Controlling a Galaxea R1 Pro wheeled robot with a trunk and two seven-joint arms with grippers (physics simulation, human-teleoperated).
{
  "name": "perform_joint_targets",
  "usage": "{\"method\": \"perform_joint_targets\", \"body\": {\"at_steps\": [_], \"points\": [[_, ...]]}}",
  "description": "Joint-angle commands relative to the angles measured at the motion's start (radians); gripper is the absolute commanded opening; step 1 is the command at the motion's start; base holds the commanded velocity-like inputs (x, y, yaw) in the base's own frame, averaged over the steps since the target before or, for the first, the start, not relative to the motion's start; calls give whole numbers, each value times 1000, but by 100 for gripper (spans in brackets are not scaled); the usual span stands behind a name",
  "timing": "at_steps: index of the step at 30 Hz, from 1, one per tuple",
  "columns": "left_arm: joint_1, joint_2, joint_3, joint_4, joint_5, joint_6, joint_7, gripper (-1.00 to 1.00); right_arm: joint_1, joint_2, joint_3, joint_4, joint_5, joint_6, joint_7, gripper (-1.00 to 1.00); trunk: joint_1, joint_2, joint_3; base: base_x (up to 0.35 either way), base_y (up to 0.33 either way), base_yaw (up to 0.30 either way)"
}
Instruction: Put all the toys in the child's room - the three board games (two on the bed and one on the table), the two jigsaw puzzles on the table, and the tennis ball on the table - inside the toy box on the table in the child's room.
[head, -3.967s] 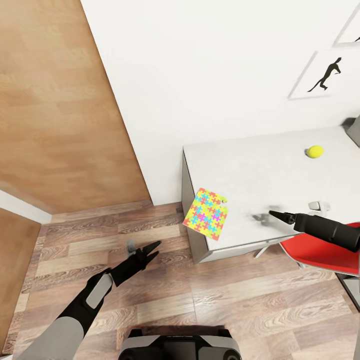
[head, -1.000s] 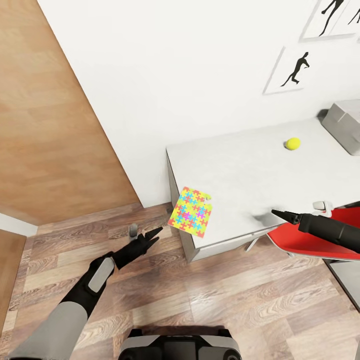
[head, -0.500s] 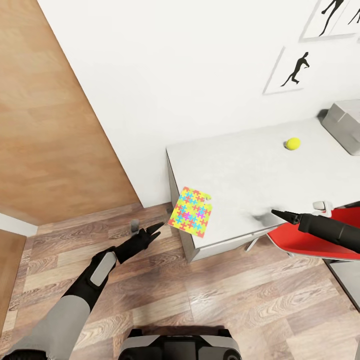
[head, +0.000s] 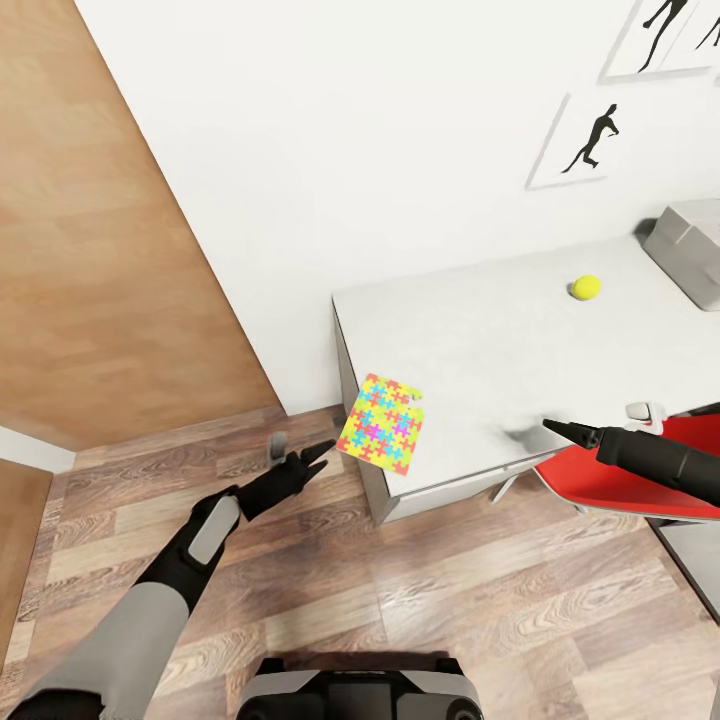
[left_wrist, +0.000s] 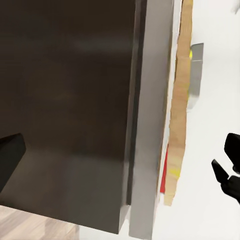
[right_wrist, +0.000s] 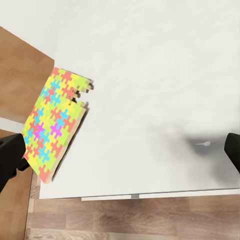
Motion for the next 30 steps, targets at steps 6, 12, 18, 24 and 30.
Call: {"method": "perform_joint_targets", "body": {"at_steps": [6, 12, 18, 24, 30], "points": [[-4, -2, -1, -9, 8, 14, 9, 100, -1, 0, -1, -1, 8, 7, 9, 100, 1, -2, -1, 0, 0, 0], [-6, -4, 0, -15, 9, 21, 15, 100, -1, 0, -2, -1, 8, 7, 9, 100, 1, -2, -1, 0, 0, 0], [-7, -4, 1, -18, 9, 26, 17, 100, -1, 0, -2, -1, 9, 7, 10, 100, 1, -2, -1, 0, 0, 0], [-8, -4, 2, -19, 10, 27, 18, 100, -1, 0, -3, -1, 9, 6, 10, 100, 1, -2, -1, 0, 0, 0], [-8, -3, 3, -20, 10, 28, 19, 100, -1, -1, -3, -1, 9, 6, 10, 100, 1, -2, -1, 0, 0, 0]]}}
